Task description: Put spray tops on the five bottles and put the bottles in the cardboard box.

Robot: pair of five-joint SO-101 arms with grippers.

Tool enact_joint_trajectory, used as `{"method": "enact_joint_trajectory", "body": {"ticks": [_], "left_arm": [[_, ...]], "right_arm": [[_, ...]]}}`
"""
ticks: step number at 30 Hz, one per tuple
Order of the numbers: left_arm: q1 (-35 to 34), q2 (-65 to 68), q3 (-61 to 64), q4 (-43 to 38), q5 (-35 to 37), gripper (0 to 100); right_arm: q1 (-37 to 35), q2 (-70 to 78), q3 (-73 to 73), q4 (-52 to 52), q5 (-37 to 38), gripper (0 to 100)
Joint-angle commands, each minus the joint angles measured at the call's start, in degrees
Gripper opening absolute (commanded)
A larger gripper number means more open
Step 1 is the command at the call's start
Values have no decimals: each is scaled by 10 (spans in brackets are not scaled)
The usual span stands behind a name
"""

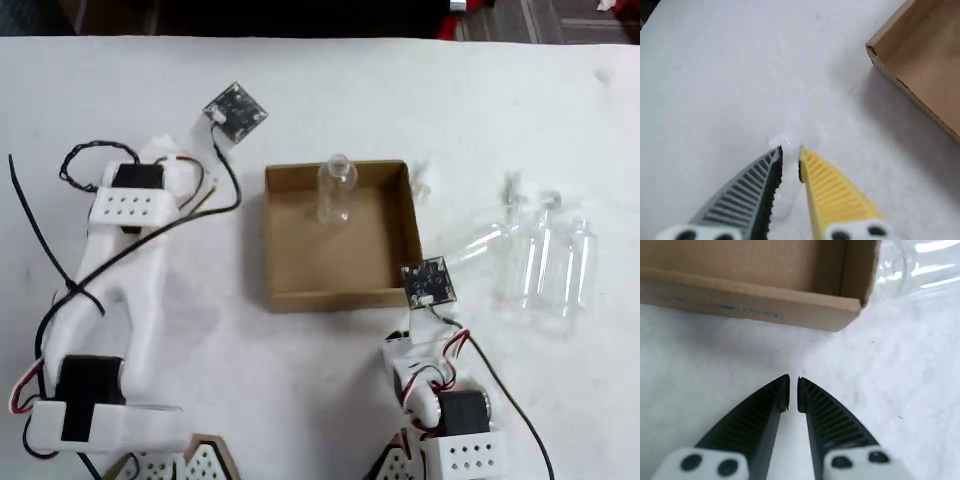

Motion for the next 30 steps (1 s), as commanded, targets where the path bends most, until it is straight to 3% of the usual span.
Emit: {"method": "enact_joint_trajectory", "body": {"ticks": [1,4,7,11,17,22,28,30], "left_arm": [[4,-29,-4,-6,7,133],[-12,-39,-24,47,89,163],[-51,-60,-102,173,188,148],[-167,-66,-180,345,346,133],[-342,-65,-133,441,399,215],[-352,-65,-22,400,472,249],[-295,-65,41,289,764,252],[-267,-65,69,251,797,252]], "right_arm": [[5,-3,5,1,5,17],[5,-3,5,1,5,17],[5,-3,5,1,5,17],[6,-3,5,1,4,17],[3,-3,5,1,4,17],[3,-3,5,1,4,17],[3,-3,5,1,4,17],[3,-3,5,1,4,17]]}}
